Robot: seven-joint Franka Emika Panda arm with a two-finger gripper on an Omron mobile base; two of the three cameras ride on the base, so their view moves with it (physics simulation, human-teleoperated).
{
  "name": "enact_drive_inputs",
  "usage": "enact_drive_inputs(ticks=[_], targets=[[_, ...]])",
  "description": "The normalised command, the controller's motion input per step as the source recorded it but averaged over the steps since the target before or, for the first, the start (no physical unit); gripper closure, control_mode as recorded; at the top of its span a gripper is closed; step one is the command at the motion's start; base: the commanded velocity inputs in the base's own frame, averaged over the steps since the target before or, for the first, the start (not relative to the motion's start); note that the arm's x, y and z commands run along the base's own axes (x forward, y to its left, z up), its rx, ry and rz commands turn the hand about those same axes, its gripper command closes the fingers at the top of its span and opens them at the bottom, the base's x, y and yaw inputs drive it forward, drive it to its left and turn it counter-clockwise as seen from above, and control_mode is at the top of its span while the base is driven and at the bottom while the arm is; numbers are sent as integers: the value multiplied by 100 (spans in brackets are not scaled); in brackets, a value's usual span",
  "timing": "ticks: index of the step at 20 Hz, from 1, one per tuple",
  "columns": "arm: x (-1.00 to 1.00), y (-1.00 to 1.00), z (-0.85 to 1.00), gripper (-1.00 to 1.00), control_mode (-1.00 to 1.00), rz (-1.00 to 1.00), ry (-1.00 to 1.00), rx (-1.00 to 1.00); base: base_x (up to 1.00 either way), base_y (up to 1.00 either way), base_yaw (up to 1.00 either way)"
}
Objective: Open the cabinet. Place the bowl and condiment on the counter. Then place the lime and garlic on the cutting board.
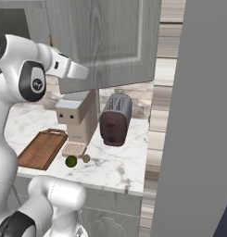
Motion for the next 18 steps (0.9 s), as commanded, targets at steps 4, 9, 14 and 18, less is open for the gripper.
enact_drive_inputs(ticks=[4,9,14,18], targets=[[-37,-99,0,100,-100,0,0,4,0,0,0],[-35,-90,0,100,-100,0,0,2,0,0,0],[-42,-79,0,-100,-100,0,-2,2,0,0,0],[-50,-19,0,-100,-100,-4,-3,3,0,0,0]])
